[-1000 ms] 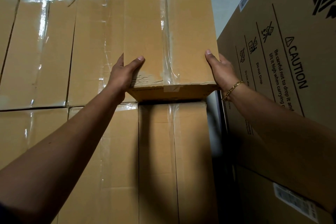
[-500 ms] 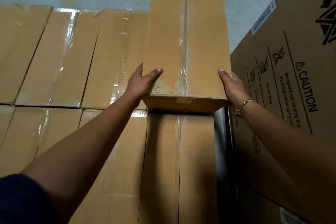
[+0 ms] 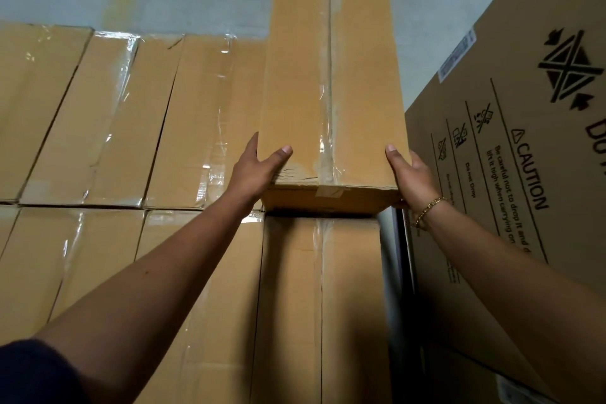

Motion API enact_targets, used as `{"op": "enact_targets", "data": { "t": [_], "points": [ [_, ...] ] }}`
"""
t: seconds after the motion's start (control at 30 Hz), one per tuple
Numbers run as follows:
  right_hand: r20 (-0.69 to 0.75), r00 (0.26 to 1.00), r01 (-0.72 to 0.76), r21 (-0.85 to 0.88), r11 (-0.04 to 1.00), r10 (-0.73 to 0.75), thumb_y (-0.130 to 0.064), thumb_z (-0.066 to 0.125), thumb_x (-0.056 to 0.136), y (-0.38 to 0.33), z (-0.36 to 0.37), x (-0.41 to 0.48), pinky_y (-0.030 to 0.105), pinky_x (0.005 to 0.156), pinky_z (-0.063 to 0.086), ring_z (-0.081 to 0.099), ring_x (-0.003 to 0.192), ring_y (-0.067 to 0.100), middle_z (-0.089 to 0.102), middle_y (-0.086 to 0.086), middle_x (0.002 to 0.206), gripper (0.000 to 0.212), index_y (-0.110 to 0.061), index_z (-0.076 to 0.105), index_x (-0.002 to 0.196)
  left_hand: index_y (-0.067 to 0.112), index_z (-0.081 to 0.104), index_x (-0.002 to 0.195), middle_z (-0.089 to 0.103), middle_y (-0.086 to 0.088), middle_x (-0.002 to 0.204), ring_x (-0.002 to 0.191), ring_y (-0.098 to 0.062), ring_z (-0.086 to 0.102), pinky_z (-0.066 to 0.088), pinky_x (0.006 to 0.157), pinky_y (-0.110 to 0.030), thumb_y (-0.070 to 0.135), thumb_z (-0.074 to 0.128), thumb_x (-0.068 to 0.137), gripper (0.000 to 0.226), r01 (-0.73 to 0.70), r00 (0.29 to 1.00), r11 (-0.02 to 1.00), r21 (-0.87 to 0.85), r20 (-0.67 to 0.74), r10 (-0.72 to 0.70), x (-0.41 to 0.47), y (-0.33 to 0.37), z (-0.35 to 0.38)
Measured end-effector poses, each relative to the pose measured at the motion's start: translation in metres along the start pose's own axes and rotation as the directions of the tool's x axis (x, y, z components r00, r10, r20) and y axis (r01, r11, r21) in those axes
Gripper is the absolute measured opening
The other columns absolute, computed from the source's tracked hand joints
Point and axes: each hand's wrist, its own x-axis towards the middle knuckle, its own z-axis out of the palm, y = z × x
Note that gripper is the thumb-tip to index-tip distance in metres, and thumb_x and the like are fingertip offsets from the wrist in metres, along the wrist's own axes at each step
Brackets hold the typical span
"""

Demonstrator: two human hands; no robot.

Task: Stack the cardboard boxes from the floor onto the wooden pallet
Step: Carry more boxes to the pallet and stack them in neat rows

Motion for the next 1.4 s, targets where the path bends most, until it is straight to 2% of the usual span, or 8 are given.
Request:
{"op": "enact_targets", "data": {
  "t": [0.13, 0.23, 0.4, 0.6, 0.73, 0.9, 1.17, 1.4],
  "points": [
    [0.038, 0.999, 0.015, -0.051, 0.999, -0.013, -0.084, 0.051, 0.082, -0.008, -0.007, -0.009, 0.058, 0.097, 0.054, 0.054, 0.131, 0.032, 0.052, 0.002, 0.149, 0.087, -0.037, 0.039, 0.154, 0.031, 0.015, 0.165, 0.025, -0.005, 0.17, 0.15, -0.032, 0.034, 0.04, 0.115, -0.056, 0.065, 0.067, 0.09, 0.097, 0.022, 0.999, 1.0, 0.01, 0.044, -0.023, -0.004, 0.002, -0.003],
    [0.019, 0.998, 0.063, -0.151, 0.987, -0.061, -0.078, 0.048, 0.09, -0.017, -0.011, -0.021, 0.059, 0.114, 0.039, 0.036, 0.148, 0.031, 0.03, 0.003, 0.167, 0.09, -0.032, 0.022, 0.162, 0.03, 0.013, 0.166, 0.024, -0.008, 0.17, 0.152, -0.029, 0.031, 0.032, 0.117, -0.039, 0.065, 0.064, 0.091, 0.098, 0.027, 0.997, 0.999, 0.035, 0.075, -0.029, -0.013, 0.0, -0.012],
    [-0.05, 0.987, 0.138, -0.228, 0.964, -0.154, -0.076, 0.048, 0.092, -0.041, -0.014, -0.073, 0.053, 0.124, 0.019, 0.014, 0.157, 0.024, 0.014, 0.001, 0.172, 0.09, -0.031, 0.017, 0.164, 0.026, 0.01, 0.166, 0.021, -0.004, 0.171, 0.155, -0.026, 0.027, 0.026, 0.12, -0.04, 0.069, 0.059, 0.092, 0.099, -0.042, 0.995, 0.983, 0.181, 0.094, 0.025, -0.043, 0.011, -0.045],
    [-0.057, 0.967, 0.218, -0.327, 0.92, -0.25, -0.064, 0.049, 0.098, -0.073, -0.002, -0.181, 0.043, 0.122, 0.021, 0.021, 0.155, 0.021, 0.02, 0.0, 0.17, 0.08, -0.027, 0.022, 0.163, 0.024, 0.011, 0.166, 0.017, -0.002, 0.172, 0.156, -0.024, 0.024, 0.024, 0.123, -0.041, 0.068, 0.055, 0.095, 0.094, -0.218, 0.969, 0.932, 0.289, 0.179, 0.171, -0.108, 0.045, -0.116],
    [-0.027, 0.973, 0.208, -0.316, 0.926, -0.228, -0.065, 0.048, 0.098, -0.098, 0.009, -0.265, 0.05, 0.121, 0.023, 0.024, 0.154, 0.025, 0.023, 0.001, 0.169, 0.077, -0.028, 0.026, 0.162, 0.026, 0.011, 0.166, 0.017, -0.001, 0.172, 0.157, -0.023, 0.022, 0.024, 0.123, -0.042, 0.07, 0.054, 0.095, 0.094, -0.279, 0.952, 0.899, 0.337, 0.222, 0.213, -0.174, 0.069, -0.175],
    [0.067, 0.962, 0.267, -0.413, 0.871, -0.263, -0.073, 0.041, 0.095, -0.146, 0.017, -0.372, 0.057, 0.122, 0.026, 0.03, 0.152, 0.024, 0.023, -0.004, 0.169, 0.081, -0.03, 0.026, 0.161, 0.024, 0.016, 0.165, 0.022, -0.001, 0.171, 0.156, -0.022, 0.023, 0.026, 0.124, -0.046, 0.072, 0.052, 0.094, 0.093, -0.332, 0.937, 0.838, 0.433, 0.251, 0.241, -0.26, 0.098, -0.251],
    [0.246, 0.874, 0.485, -0.399, 0.778, -0.419, -0.072, 0.038, 0.094, -0.224, 0.022, -0.518, 0.056, 0.122, 0.026, 0.025, 0.154, 0.021, 0.023, -0.005, 0.169, 0.08, -0.03, 0.026, 0.161, 0.025, 0.019, 0.165, 0.023, 0.0, 0.171, 0.156, -0.021, 0.022, 0.027, 0.123, -0.049, 0.072, 0.048, 0.095, 0.089, -0.347, 0.934, 0.769, 0.537, 0.121, 0.338, -0.4, 0.147, -0.365],
    [0.365, 0.767, 0.634, -0.303, 0.712, -0.528, -0.065, 0.045, 0.097, -0.271, 0.062, -0.611, 0.044, 0.121, 0.026, 0.028, 0.153, 0.024, 0.03, 0.001, 0.167, 0.076, -0.025, 0.03, 0.16, 0.026, 0.024, 0.164, 0.028, -0.001, 0.169, 0.155, -0.023, 0.026, 0.029, 0.123, -0.048, 0.073, 0.049, 0.094, 0.088, -0.253, 0.923, 0.846, 0.469, -0.145, 0.357, -0.506, 0.14, -0.476]
  ]
}}
